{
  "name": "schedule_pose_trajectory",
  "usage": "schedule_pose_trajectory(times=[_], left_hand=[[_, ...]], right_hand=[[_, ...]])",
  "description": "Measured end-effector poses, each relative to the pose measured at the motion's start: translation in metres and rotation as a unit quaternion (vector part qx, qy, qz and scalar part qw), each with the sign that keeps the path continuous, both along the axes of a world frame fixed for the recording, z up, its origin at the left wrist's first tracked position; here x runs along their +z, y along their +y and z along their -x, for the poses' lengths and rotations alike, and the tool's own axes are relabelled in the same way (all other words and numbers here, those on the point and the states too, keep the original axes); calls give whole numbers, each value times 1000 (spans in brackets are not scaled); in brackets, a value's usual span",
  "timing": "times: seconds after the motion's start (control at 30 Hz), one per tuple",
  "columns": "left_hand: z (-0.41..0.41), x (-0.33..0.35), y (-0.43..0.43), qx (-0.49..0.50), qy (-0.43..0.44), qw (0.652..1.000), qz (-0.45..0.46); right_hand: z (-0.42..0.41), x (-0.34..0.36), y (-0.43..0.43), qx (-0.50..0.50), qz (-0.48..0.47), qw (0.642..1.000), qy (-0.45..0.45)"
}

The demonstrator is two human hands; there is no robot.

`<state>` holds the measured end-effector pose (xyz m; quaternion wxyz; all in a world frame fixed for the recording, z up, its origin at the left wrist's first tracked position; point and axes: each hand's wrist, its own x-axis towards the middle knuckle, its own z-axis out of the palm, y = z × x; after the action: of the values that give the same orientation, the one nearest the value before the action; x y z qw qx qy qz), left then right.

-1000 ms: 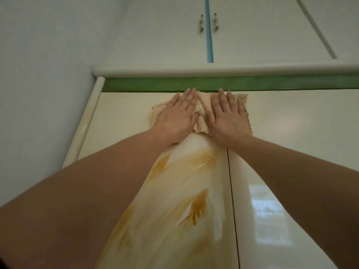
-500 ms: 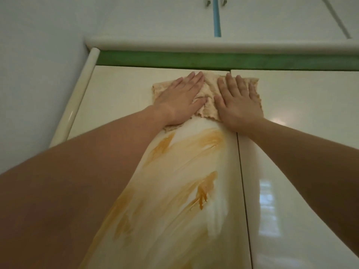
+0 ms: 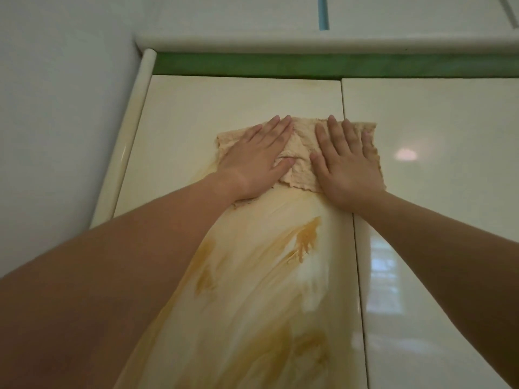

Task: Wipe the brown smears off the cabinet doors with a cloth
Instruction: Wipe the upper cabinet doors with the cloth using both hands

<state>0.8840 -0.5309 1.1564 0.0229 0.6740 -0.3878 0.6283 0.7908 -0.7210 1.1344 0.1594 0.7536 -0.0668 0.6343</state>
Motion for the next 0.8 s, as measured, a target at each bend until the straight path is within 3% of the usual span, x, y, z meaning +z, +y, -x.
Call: schedule_pose_trajectory(times=[0.8], left_hand=[[7, -183, 1, 1, 20, 1000, -5]], right_hand=[[2, -172, 5, 13, 68, 997, 29]])
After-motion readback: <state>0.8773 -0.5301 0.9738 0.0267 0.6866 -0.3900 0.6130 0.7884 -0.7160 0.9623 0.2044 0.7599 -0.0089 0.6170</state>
